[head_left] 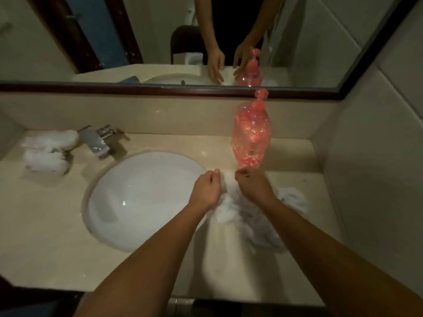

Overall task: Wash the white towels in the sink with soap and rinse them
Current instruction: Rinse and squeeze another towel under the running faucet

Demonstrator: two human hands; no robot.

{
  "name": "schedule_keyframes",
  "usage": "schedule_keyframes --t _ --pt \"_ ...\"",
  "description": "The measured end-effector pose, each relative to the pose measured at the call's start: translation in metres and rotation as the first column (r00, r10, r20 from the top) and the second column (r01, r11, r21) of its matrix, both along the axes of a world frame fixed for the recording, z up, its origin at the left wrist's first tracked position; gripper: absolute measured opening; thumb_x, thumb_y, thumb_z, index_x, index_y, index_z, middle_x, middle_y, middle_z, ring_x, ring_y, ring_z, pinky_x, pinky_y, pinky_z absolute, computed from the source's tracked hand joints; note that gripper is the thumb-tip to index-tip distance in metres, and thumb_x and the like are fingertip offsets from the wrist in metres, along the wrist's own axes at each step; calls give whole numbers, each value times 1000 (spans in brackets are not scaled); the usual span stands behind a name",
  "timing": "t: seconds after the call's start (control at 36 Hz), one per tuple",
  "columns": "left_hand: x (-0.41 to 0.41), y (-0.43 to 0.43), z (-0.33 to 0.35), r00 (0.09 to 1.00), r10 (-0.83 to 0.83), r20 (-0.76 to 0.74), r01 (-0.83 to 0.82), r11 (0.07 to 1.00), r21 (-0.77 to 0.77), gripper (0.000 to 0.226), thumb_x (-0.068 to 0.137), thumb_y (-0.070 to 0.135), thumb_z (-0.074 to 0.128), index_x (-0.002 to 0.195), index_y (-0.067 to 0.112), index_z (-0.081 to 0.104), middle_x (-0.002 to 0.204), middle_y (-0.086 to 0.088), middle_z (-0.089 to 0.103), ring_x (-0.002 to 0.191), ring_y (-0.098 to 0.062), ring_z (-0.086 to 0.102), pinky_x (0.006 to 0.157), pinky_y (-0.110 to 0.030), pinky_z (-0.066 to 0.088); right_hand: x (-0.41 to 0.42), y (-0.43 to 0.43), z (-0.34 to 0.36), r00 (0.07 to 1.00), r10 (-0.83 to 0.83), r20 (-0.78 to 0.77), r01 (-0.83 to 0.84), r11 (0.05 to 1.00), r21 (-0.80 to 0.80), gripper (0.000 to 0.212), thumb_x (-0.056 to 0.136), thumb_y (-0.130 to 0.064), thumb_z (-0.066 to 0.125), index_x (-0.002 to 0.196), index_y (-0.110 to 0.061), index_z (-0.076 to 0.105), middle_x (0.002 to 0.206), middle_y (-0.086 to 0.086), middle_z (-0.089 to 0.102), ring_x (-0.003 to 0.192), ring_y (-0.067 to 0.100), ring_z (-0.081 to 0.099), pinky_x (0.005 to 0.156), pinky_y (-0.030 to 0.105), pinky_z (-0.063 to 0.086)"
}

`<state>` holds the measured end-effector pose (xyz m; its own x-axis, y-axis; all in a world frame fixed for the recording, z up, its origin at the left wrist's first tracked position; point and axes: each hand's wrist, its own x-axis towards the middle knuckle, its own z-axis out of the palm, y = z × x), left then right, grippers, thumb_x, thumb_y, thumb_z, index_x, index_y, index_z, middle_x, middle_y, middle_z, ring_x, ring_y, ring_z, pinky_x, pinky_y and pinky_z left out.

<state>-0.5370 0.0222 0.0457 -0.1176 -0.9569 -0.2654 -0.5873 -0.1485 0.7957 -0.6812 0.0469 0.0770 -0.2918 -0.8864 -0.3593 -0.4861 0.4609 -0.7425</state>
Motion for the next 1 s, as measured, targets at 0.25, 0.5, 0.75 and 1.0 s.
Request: schedule_keyframes --t 0.25,0.5,0.75,1.0 --pt "-31 9 -39 966 -77 248 78 997 4 54 114 45 22 143 23 62 157 -13 51 143 -36 45 120 -52 34 -42 21 -26 972 35 -234 -6 992 124 35 103 -39 49 134 -35 65 140 3 67 129 35 58 111 50 44" --pt "-41 3 -74 940 -159 301 198 975 -102 65 109 55 14 160 28 44 172 -15 26 159 -34 21 127 -49 14 -53 14 -76 798 238 -554 -180 971 157 55 101 -57 24 122 -33 68 126 5 71 115 33 66 101 47 44" --pt "-46 -13 -87 941 -107 322 171 969 -178 83 103 69 10 114 10 66 115 -15 59 106 -34 51 93 -45 37 -62 18 -103 499 458 -736 -381 879 288 77 99 -58 -3 133 -23 57 121 12 63 106 36 57 84 45 31" --pt "-33 -32 -40 991 137 -11 -137 981 -139 65 97 72 25 102 15 57 104 -8 67 97 -29 64 81 -38 46 -41 -4 -61 877 219 -427 -280 957 -83 42 111 -33 36 109 -8 70 95 24 71 75 46 69 69 55 58"
